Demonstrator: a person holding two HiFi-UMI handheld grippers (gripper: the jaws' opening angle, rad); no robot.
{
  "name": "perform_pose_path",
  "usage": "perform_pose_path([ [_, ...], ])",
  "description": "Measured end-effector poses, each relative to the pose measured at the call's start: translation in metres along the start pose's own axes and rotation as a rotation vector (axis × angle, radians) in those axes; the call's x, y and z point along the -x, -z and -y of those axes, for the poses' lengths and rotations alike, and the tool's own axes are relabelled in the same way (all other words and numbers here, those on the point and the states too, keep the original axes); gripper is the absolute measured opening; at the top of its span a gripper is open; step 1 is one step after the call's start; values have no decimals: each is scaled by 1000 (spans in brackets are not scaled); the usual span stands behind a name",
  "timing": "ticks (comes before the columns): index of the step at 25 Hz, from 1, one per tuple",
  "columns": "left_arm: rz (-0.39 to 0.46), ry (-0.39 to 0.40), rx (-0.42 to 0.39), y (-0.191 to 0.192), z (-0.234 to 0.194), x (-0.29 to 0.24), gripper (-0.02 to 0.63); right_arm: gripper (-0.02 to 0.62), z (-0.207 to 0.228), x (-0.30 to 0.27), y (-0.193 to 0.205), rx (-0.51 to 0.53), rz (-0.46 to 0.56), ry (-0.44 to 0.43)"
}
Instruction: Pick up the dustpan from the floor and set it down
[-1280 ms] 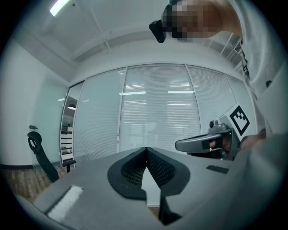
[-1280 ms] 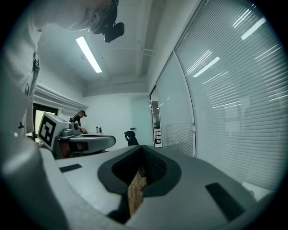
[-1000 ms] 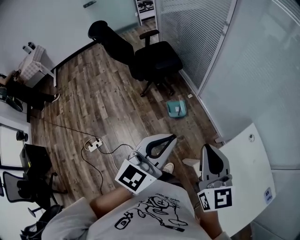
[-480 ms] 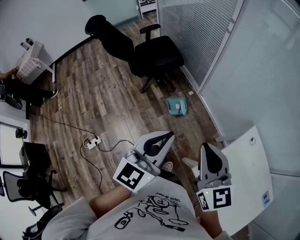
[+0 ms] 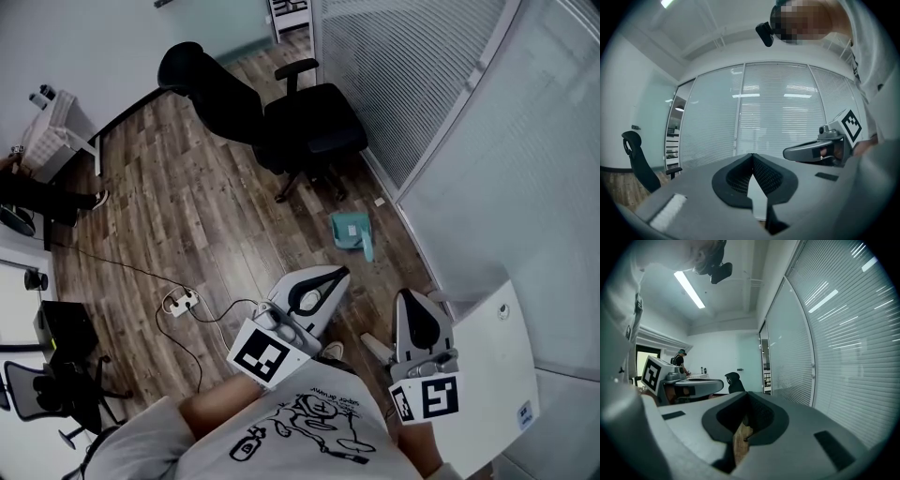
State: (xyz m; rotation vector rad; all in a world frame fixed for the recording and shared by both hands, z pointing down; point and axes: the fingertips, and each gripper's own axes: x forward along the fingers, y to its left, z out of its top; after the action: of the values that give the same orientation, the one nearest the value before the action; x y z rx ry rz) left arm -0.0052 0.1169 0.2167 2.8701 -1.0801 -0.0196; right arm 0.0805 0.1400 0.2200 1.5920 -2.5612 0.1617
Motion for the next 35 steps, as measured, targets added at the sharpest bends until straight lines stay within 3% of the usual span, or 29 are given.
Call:
perform_pose_path([
  [9,8,-16,6,-8,-102,-22,-6,3,-8,-107,-16,14,-9,-29],
  [16,10,-23,3,-12,-157,-26,-6,3,-17,-160,-29,28,-4,-35],
  [25,15,-16,5,-14,-176,-34,-6,3,-17,-183,-34,28,-1,-35],
  [35,-1,3,-5,-15,-158,-68,-6,3,20,-173,-33,23,-11,-24],
])
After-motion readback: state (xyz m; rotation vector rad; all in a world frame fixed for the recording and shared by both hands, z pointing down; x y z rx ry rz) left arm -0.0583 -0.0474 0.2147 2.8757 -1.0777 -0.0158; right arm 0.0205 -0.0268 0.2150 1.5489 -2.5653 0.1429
